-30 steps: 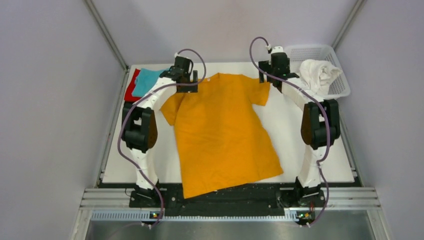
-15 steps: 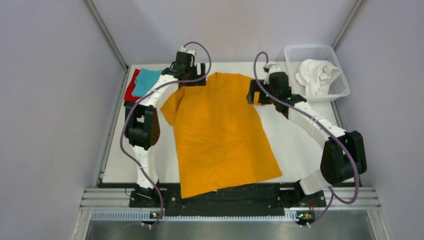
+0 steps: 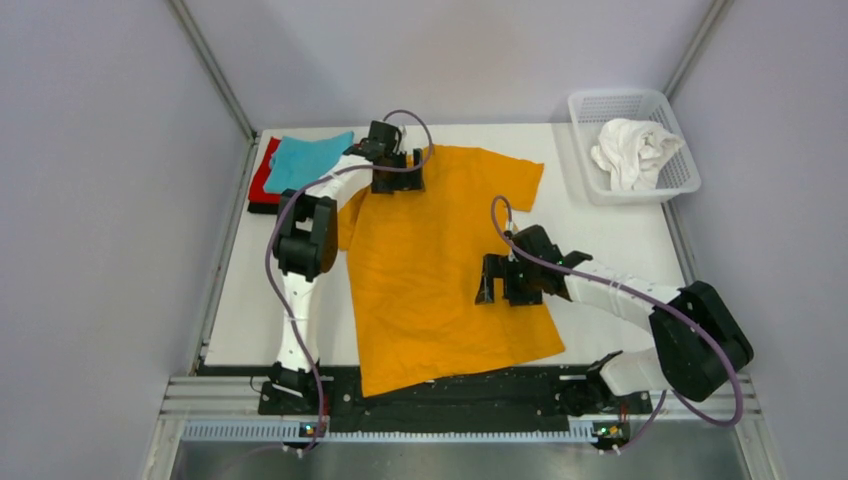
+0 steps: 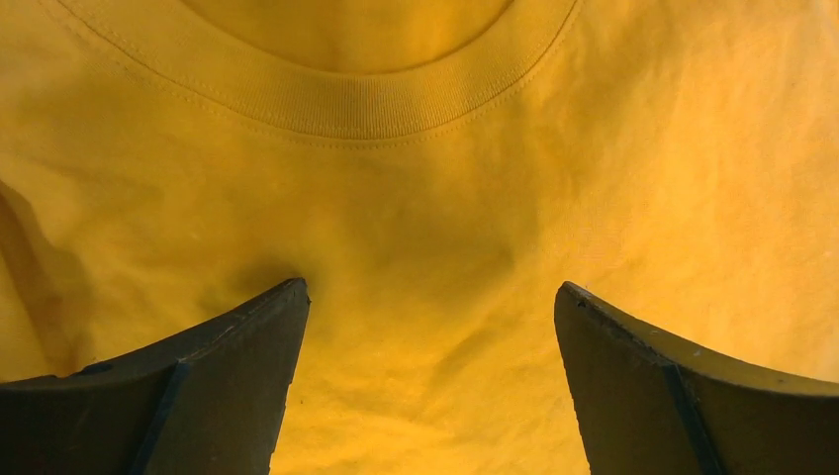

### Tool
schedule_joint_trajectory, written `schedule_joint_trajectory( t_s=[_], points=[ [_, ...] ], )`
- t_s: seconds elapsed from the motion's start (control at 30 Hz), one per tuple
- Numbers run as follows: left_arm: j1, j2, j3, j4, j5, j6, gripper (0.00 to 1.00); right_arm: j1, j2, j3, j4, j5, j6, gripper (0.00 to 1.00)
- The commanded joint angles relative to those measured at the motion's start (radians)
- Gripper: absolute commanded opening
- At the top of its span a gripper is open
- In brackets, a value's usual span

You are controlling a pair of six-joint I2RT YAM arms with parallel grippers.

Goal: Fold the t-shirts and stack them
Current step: Flatten out the tshirt

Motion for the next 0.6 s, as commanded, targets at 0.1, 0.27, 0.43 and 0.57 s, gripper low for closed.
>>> schedule_joint_trajectory(
  t_s=[0.1,0.27,0.43,0.57],
  points=[
    [-0.002,-0.078,-0.11,-0.113,-0.053,-0.098,0.99,-0.148,0.129,0.05,-0.083,0.132,0.035,0.99],
    [-0.01,-0.33,-0.564,0.067,0.029,-0.247,0.99,-0.351,0.174,0.166,-0.124,0.199,-0.033,0.99],
    [-0.096,-0.58,-0.887,0.096,0.099,-0.399,0.99,-0.455,0.351,0.353,-0.153,0.219,-0.119,0.99],
    [-0.21,-0.702,-1.065,0.049,0.307,-0.429,0.99,-0.465,0.513,0.563,-0.155,0.206,-0.171,0.99]
  ],
)
